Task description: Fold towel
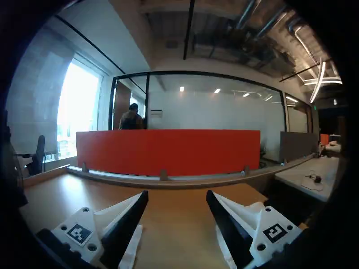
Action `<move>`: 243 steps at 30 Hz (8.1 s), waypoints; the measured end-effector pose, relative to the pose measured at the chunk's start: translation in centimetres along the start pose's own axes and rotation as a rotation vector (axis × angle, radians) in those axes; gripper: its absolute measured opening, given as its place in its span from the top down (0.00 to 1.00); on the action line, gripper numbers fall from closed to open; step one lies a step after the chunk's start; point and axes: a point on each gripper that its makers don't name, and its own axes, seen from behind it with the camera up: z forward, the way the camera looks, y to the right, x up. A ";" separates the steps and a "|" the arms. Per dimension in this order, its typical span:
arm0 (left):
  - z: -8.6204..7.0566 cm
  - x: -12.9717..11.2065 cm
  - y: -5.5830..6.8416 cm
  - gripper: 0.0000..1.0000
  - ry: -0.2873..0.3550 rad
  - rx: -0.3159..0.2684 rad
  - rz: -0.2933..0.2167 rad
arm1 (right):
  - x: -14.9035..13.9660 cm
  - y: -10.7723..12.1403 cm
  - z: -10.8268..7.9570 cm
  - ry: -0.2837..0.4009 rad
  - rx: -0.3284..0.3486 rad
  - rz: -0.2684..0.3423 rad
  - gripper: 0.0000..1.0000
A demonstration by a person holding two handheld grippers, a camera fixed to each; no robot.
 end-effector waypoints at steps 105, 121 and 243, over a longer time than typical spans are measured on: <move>-6.4 -18.2 12.3 0.06 -0.552 -0.625 0.242 | -18.8 -12.1 -6.8 -0.624 0.595 -0.315 0.00; -7.4 -24.3 12.8 0.06 -0.668 -0.669 0.294 | -24.3 -11.8 -8.5 -0.724 0.634 -0.350 0.00; -9.7 -25.0 13.5 0.86 -0.880 -0.614 0.234 | -24.9 -12.9 -11.3 -0.877 0.760 -0.332 0.86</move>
